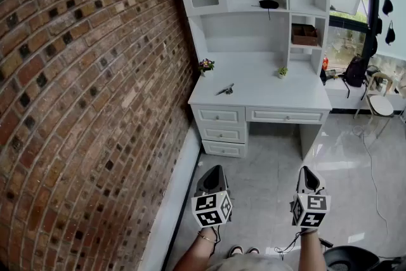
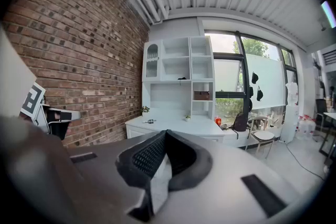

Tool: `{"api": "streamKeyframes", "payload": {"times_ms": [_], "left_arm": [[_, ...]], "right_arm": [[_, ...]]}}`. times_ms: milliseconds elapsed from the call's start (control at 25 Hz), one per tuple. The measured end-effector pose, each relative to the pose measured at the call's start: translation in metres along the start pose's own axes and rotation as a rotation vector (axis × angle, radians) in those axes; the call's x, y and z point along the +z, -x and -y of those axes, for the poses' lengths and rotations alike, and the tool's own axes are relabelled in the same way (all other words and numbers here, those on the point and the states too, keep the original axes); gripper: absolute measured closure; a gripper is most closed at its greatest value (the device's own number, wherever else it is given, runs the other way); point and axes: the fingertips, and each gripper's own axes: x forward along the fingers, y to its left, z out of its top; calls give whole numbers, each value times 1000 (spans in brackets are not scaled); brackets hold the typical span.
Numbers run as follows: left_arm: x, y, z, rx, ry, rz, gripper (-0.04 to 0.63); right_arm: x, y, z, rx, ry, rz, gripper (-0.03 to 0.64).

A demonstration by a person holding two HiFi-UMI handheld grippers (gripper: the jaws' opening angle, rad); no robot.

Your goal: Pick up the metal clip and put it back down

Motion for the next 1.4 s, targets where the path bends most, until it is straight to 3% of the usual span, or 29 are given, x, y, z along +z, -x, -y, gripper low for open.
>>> {"api": "streamKeyframes", "payload": {"times_ms": [520, 1400], "left_arm": [[-6, 1, -7, -26, 5, -39, 584], [-4, -2, -12, -66, -17, -56, 578]], "right_arm": [[1, -2, -12, 11, -35, 32, 615], [-9, 1, -17, -43, -56, -14, 615]]}}
